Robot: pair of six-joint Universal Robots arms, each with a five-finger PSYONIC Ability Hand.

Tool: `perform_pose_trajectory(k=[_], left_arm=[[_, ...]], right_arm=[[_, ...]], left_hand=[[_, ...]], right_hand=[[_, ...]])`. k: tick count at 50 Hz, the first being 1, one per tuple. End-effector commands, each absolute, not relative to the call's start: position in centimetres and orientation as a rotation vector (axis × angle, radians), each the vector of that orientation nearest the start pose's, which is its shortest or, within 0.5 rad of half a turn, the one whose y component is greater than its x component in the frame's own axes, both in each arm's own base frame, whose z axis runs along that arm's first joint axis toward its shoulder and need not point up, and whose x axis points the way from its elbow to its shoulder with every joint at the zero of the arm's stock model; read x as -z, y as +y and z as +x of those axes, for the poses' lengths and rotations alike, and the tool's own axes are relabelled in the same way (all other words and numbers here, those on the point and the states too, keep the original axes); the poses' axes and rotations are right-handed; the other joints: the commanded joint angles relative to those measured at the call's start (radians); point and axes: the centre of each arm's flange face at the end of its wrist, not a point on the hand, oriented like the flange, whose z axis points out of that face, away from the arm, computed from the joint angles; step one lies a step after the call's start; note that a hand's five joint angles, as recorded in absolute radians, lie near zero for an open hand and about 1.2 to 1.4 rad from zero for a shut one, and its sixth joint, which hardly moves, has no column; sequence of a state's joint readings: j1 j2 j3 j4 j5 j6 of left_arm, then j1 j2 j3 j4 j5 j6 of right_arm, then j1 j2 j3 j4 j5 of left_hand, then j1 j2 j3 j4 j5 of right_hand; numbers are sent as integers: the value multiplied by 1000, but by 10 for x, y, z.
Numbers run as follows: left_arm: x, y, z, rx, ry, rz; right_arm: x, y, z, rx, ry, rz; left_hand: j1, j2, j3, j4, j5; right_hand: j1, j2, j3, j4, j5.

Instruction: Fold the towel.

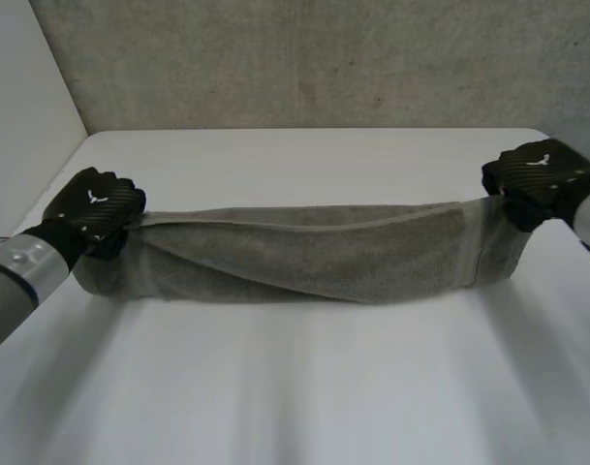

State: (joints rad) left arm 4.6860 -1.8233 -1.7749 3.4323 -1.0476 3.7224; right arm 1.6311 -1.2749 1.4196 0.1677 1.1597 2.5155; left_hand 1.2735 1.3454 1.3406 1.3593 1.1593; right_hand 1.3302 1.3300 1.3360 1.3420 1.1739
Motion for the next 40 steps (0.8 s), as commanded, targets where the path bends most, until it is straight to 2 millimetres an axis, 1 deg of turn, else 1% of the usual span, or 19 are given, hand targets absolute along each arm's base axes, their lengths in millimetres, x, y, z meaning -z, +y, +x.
perform_pose_trajectory(k=[1,2,3,6,10,11,12,16,19,21,28,30,32,33,34,35,36,38,40], left_arm=[[-175,-356,-193,2073,2082,1226],[-172,-365,-196,2079,2077,1231],[-172,-365,-196,2079,2077,1231],[-166,-380,-202,2091,2066,1242],[-156,-401,-206,2103,2045,1236],[-156,-401,-206,2103,2045,1236],[-153,-407,-209,2106,2036,1234],[-145,-423,-213,2116,2013,1216],[-141,-428,-213,2114,2010,1213],[-133,-434,-217,2117,2008,1217],[-124,-444,-221,2129,1993,1224],[-122,-446,-221,2131,1992,1223],[-120,-450,-222,2137,1982,1221],[-120,-450,-222,2137,1982,1221],[-118,-451,-223,2137,1982,1221],[-118,-451,-223,2137,1982,1221],[-118,-451,-225,2141,1976,1227],[-117,-450,-227,2144,1977,1237],[-118,-450,-229,2150,1968,1240]], right_arm=[[-222,-353,213,1858,2219,-1220],[-218,-361,214,1875,2233,-1211],[-213,-370,216,1896,2248,-1196],[-210,-377,221,1925,2244,-1182],[-201,-396,237,2021,2202,-1166],[-201,-396,237,2021,2202,-1166],[-198,-403,240,2054,2195,-1157],[-190,-412,245,2076,2197,-1153],[-180,-420,254,2081,2192,-1155],[-176,-423,255,2086,2191,-1156],[-162,-437,256,2114,2226,-1135],[-154,-443,255,2120,2249,-1125],[-152,-445,255,2125,2252,-1123],[-149,-447,255,2126,2257,-1120],[-149,-447,255,2126,2257,-1120],[-146,-448,255,2123,2262,-1120],[-143,-449,255,2122,2266,-1119],[-143,-449,255,2122,2268,-1114],[-142,-449,256,2119,2270,-1112]], left_hand=[[123,51,56,37,62],[123,51,56,37,62],[123,51,56,37,62],[123,51,56,37,62],[88,16,21,2,28],[88,16,21,2,28],[62,-10,-5,-24,1],[-15,-87,-82,-101,-75],[-15,-87,-82,-101,-75],[-50,-122,-117,-136,-110],[-73,-145,-140,-159,-134],[-123,-195,-191,-209,-184],[-278,-350,-345,-364,-338],[-279,-351,-346,-365,-339],[-410,-482,-477,-496,-470],[-411,-483,-478,-497,-471],[-530,-602,-597,-616,-591],[-596,-668,-663,-682,-656],[-768,-840,-835,-854,-829]], right_hand=[[66,66,60,54,48],[66,66,60,54,48],[66,66,60,54,48],[66,66,60,54,48],[66,66,60,54,48],[66,66,60,54,48],[66,66,60,54,48],[66,66,60,54,48],[66,66,60,54,48],[66,66,60,54,48],[66,66,60,54,48],[66,66,60,54,48],[66,66,60,54,48],[66,66,60,54,48],[66,66,60,54,48],[66,66,60,54,48],[66,66,60,54,48],[66,66,60,54,48],[66,66,60,54,48]])
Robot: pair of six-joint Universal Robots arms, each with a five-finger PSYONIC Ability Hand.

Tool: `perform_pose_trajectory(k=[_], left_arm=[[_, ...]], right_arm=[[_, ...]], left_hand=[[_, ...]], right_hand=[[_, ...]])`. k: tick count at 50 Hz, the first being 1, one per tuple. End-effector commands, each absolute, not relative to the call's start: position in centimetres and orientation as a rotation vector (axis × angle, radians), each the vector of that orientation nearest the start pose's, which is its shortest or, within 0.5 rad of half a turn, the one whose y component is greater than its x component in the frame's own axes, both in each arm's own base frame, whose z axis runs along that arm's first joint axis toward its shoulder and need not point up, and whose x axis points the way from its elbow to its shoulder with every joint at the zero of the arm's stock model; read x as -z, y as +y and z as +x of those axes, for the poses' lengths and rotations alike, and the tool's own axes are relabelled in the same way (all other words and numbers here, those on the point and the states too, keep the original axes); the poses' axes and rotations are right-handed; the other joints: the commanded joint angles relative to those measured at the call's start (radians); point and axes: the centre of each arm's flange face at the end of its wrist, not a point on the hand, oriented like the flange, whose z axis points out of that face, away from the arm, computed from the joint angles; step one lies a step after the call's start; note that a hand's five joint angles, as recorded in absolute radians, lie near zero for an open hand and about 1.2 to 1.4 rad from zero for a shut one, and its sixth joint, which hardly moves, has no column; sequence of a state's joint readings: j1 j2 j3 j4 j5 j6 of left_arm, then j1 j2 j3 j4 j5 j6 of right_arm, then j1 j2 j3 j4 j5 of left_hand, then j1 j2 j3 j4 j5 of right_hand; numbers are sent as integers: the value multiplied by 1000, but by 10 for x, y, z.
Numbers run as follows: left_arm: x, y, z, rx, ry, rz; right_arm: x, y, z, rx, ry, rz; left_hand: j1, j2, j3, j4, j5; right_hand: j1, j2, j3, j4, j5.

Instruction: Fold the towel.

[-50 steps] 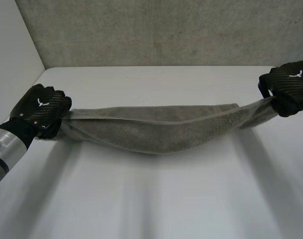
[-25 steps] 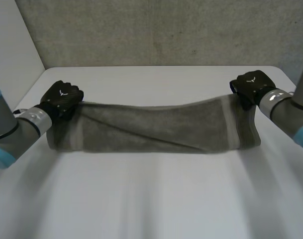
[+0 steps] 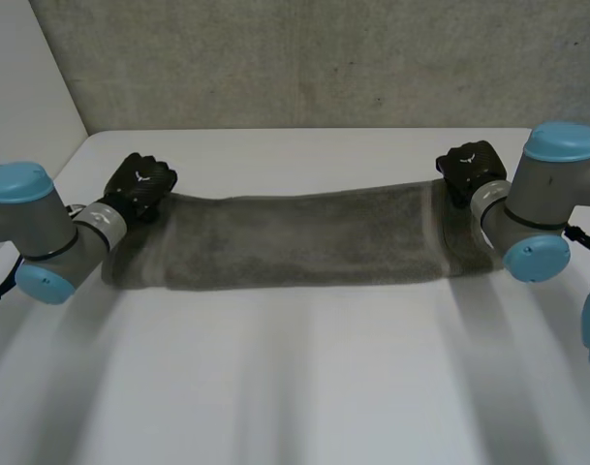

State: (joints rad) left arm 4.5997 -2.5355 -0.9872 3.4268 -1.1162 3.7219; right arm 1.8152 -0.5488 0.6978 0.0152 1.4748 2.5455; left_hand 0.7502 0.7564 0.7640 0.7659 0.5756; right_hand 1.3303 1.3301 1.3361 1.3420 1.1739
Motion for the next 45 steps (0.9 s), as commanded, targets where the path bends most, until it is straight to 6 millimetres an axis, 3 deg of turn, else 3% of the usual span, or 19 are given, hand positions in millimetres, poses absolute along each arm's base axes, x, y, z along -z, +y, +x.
perform_pose_trajectory(k=[1,2,3,4,5,6,7,9,15,20,24,29,33,36,37,45], left_arm=[[-118,-450,-229,2150,1968,1240],[-119,-450,-229,2152,1966,1241],[-121,-451,-229,2158,1957,1238],[-121,-451,-229,2158,1957,1238],[-123,-451,-229,2160,1953,1235],[-123,-451,-229,2160,1953,1235],[-127,-451,-229,2166,1942,1231],[-133,-451,-229,2173,1930,1227],[-163,-444,-225,2180,1903,1157],[-188,-427,-219,2171,1894,1102],[-206,-403,-216,2168,1898,1096],[-210,-380,-213,2158,1939,1090],[-206,-369,-211,2147,2011,1056],[-195,-361,-204,2128,2164,919],[-195,-361,-204,2128,2165,918],[-177,-355,-197,2138,2375,692]], right_arm=[[-141,-448,256,2112,2274,-1112],[-141,-448,256,2112,2274,-1112],[-142,-448,256,2114,2274,-1108],[-143,-448,255,2117,2282,-1103],[-143,-448,255,2117,2282,-1103],[-144,-448,254,2120,2297,-1096],[-144,-448,254,2120,2297,-1096],[-153,-447,252,2149,2322,-1067],[-184,-439,252,2217,2322,-1020],[-224,-417,245,2245,2292,-958],[-229,-402,240,2211,2304,-972],[-220,-377,234,2080,2356,-1034],[-201,-355,229,1890,2431,-1093],[-194,-349,227,1823,2458,-1113],[-183,-343,225,1743,2491,-1139],[-147,-351,209,1689,2530,-1129]], left_hand=[[-246,-252,-260,-262,-246],[-354,-360,-367,-369,-353],[-459,-465,-473,-475,-459],[-460,-467,-474,-476,-460],[-521,-528,-535,-537,-521],[-522,-528,-536,-538,-522],[-528,-534,-542,-544,-528],[-528,-534,-542,-544,-528],[-516,-522,-530,-532,-516],[-516,-522,-530,-532,-516],[-513,-519,-527,-529,-513],[-513,-519,-527,-529,-513],[-513,-519,-527,-529,-513],[-513,-519,-527,-529,-513],[-513,-519,-527,-529,-513],[-513,-519,-527,-529,-513]], right_hand=[[-87,-87,-93,-99,-105],[-89,-88,-94,-100,-107],[-246,-245,-251,-257,-264],[-494,-494,-500,-506,-512],[-497,-496,-502,-508,-515],[-840,-839,-845,-851,-858],[-843,-843,-849,-855,-861],[-1156,-1156,-1162,-1168,-1174],[-1156,-1156,-1162,-1168,-1174],[-1156,-1156,-1162,-1168,-1174],[-1156,-1156,-1162,-1168,-1174],[-1156,-1156,-1162,-1168,-1174],[-1156,-1156,-1162,-1168,-1174],[-1156,-1156,-1162,-1168,-1174],[-1156,-1156,-1162,-1168,-1174],[-1090,-1090,-1096,-1101,-1108]])
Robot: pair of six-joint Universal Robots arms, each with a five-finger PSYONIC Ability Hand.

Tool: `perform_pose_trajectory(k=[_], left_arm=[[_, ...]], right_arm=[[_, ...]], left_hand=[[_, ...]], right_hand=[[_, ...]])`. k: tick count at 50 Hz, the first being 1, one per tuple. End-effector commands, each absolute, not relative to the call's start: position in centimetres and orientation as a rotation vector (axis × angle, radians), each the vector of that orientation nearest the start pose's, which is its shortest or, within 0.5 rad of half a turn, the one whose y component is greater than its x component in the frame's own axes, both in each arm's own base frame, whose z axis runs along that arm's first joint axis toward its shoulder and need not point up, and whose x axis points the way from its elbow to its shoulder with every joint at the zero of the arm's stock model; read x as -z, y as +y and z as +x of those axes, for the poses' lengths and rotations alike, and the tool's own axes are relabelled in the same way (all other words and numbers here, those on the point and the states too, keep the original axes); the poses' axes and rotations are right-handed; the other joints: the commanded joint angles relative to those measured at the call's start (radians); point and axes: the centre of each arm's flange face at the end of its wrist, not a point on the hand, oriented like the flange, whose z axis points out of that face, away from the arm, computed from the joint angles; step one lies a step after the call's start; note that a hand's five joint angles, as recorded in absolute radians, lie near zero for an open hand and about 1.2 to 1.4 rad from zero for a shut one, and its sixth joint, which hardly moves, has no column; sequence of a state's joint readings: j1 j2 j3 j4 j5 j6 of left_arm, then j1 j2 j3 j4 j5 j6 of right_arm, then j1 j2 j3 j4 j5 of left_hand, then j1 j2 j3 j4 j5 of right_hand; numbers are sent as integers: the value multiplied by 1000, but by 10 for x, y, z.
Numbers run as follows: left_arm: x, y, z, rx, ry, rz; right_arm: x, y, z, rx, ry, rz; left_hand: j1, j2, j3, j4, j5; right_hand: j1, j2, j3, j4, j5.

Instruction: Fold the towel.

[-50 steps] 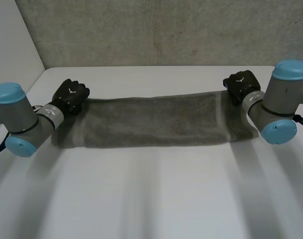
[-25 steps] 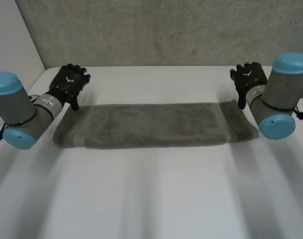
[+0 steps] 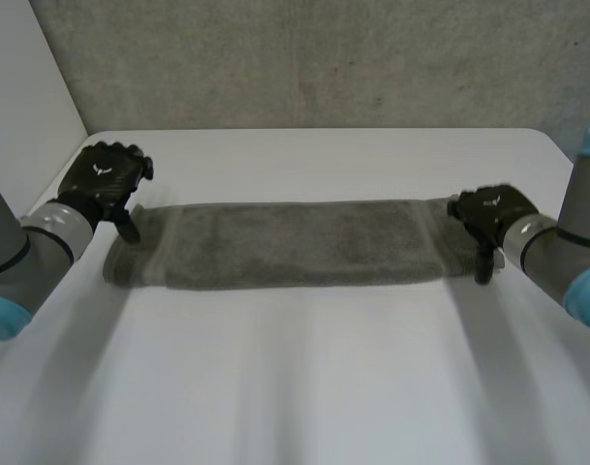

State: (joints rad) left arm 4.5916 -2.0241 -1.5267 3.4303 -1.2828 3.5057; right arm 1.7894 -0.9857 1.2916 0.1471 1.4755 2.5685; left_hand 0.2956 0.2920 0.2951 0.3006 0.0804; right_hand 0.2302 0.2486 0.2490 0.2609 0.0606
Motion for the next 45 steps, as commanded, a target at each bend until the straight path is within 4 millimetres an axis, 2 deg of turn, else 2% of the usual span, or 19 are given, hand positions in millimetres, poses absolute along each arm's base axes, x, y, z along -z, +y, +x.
perform_pose_trajectory(k=[1,8,15,25,27,28,29,31,32,34,35,40,42,45], left_arm=[[-175,-355,-196,2154,2385,664],[-167,-349,-196,2219,2354,633],[-176,-346,-195,2317,2244,626],[-177,-343,-199,2327,2240,640],[-177,-343,-199,2327,2240,640],[-177,-343,-199,2327,2240,640],[-177,-343,-199,2327,2240,640],[-176,-344,-198,2325,2242,638],[-176,-344,-198,2325,2242,638],[-177,-344,-198,2326,2240,638],[-177,-344,-198,2326,2240,638],[-177,-344,-198,2326,2240,636],[-177,-344,-198,2326,2240,636],[-177,-345,-197,2325,2239,634]], right_arm=[[-144,-355,208,1715,2514,-1123],[-134,-364,207,1820,2451,-1096],[-123,-372,205,1866,2435,-1089],[-111,-378,206,1867,2433,-1096],[-109,-380,205,1865,2436,-1092],[-109,-381,205,1866,2435,-1089],[-109,-381,205,1867,2435,-1089],[-109,-382,206,1864,2419,-1094],[-109,-382,206,1864,2419,-1094],[-107,-384,204,1861,2421,-1096],[-107,-384,204,1861,2421,-1096],[-117,-394,190,1906,2457,-1053],[-130,-403,170,1952,2490,-1000],[-137,-406,158,1964,2515,-981]], left_hand=[[-56,-52,-55,-61,-15],[-59,-55,-58,-64,-18],[-59,-55,-58,-64,-18],[-62,-58,-61,-67,-21],[-62,-58,-61,-67,-21],[-62,-58,-61,-67,-21],[-62,-58,-61,-67,-21],[-62,-58,-61,-67,-21],[-62,-58,-61,-67,-21],[-62,-58,-61,-67,-21],[-62,-58,-61,-67,-21],[-64,-61,-64,-69,-24],[-64,-61,-64,-69,-24],[-64,-61,-64,-69,-24]], right_hand=[[31,12,12,0,26],[166,148,147,135,161],[251,233,232,220,246],[357,338,338,326,352],[448,429,429,417,443],[576,557,557,545,571],[577,559,558,546,572],[773,754,754,742,768],[774,755,755,743,769],[1164,1146,1145,1133,1159],[1166,1148,1147,1135,1161],[1166,1148,1147,1135,1161],[1166,1148,1147,1135,1161],[1166,1148,1147,1135,1161]])
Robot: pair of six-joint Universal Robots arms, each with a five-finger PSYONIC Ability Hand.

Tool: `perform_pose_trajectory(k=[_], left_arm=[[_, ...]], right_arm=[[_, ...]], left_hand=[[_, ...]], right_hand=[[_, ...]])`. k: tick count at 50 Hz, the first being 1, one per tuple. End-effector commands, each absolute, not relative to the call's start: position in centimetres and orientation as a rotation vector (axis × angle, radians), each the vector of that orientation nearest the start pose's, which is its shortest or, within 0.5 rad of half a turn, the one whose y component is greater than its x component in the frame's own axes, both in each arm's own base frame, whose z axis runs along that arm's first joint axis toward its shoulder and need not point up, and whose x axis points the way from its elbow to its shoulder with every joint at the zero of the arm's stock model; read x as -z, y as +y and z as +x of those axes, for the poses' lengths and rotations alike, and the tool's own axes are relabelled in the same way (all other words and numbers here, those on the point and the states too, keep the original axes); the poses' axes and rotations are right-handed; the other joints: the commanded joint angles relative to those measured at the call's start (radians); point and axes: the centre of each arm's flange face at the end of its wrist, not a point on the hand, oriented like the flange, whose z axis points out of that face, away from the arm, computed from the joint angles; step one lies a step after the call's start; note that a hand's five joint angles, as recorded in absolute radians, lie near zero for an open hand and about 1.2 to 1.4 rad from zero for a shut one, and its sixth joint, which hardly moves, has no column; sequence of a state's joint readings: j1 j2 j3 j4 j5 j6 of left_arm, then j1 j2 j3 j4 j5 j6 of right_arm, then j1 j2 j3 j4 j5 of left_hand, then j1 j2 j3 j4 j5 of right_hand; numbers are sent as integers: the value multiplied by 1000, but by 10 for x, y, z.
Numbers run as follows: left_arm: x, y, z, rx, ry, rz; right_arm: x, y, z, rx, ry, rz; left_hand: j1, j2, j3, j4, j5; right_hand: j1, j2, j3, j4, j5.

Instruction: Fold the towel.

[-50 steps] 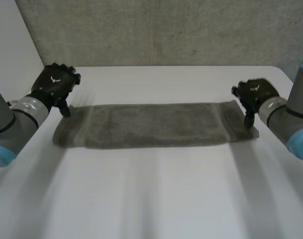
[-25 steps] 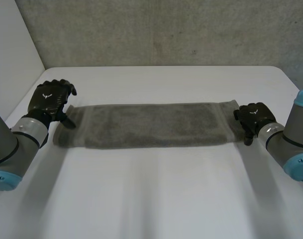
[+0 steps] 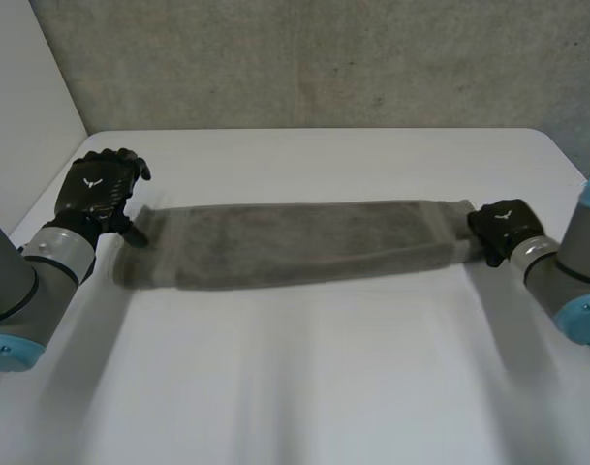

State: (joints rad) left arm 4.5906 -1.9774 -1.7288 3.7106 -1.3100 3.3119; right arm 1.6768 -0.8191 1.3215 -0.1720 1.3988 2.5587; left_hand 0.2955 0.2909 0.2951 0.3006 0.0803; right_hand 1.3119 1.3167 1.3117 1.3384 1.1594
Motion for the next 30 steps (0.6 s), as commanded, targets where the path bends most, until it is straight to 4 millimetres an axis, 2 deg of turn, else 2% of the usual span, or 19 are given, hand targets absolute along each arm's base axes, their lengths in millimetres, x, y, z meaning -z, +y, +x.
perform_pose_trajectory(k=[1,2,3,5,6,7,8,10,16,17,19,20,21,22,24,25,27,28,30], left_arm=[[-177,-345,-197,2325,2239,634],[-176,-344,-198,2324,2241,636],[-176,-344,-198,2324,2241,636],[-176,-344,-198,2324,2241,636],[-176,-344,-198,2324,2241,636],[-177,-345,-197,2325,2239,634],[-177,-345,-197,2326,2237,632],[-176,-345,-197,2325,2239,634],[-174,-344,-199,2320,2248,640],[-174,-344,-199,2320,2248,640],[-173,-344,-199,2319,2250,640],[-173,-344,-199,2319,2250,640],[-174,-344,-199,2319,2250,642],[-174,-343,-199,2319,2250,642],[-175,-343,-199,2323,2246,642],[-175,-343,-199,2323,2246,642],[-175,-343,-200,2323,2247,644],[-175,-343,-200,2323,2247,644],[-175,-342,-200,2321,2248,642]], right_arm=[[-141,-407,148,1959,2542,-976],[-143,-410,135,1950,2582,-983],[-143,-410,135,1950,2583,-983],[-146,-415,102,1926,2690,-1019],[-146,-415,102,1926,2690,-1019],[-151,-418,85,1933,2738,-1054],[-151,-418,85,1933,2738,-1054],[-163,-422,56,1954,2821,-1161],[-179,-427,55,2027,2805,-1249],[-189,-426,61,2072,2774,-1241],[-219,-417,99,2191,2619,-1243],[-219,-417,99,2191,2618,-1243],[-231,-409,128,2233,2506,-1256],[-231,-409,128,2234,2505,-1256],[-242,-386,189,2249,2313,-1306],[-242,-386,189,2249,2312,-1306],[-250,-354,251,2257,2132,-1391],[-250,-353,251,2257,2131,-1391],[-251,-316,309,2242,1963,-1480]], left_hand=[[-64,-60,-64,-69,-24],[-64,-60,-64,-69,-24],[-64,-60,-64,-69,-24],[-64,-60,-64,-69,-24],[-64,-60,-64,-69,-24],[-64,-60,-64,-69,-24],[-64,-60,-64,-69,-24],[-67,-63,-67,-72,-27],[-67,-63,-67,-72,-27],[-67,-63,-67,-72,-27],[-67,-63,-67,-72,-27],[-67,-63,-67,-72,-27],[-67,-63,-67,-72,-27],[-67,-63,-67,-72,-27],[-67,-63,-67,-72,-27],[-67,-63,-67,-72,-27],[-67,-63,-67,-72,-27],[-67,-63,-67,-72,-27],[-67,-63,-67,-72,-27]], right_hand=[[84,80,85,58,62],[84,80,85,58,62],[84,80,85,58,62],[84,80,85,58,62],[84,80,85,58,62],[84,80,85,58,62],[84,80,85,58,62],[84,80,85,58,62],[84,80,85,58,62],[84,80,85,58,62],[84,80,85,58,62],[84,80,85,58,62],[84,80,85,58,62],[84,80,85,58,62],[84,80,85,58,62],[84,80,85,58,62],[84,80,85,58,62],[84,80,85,58,62],[84,80,85,58,62]])
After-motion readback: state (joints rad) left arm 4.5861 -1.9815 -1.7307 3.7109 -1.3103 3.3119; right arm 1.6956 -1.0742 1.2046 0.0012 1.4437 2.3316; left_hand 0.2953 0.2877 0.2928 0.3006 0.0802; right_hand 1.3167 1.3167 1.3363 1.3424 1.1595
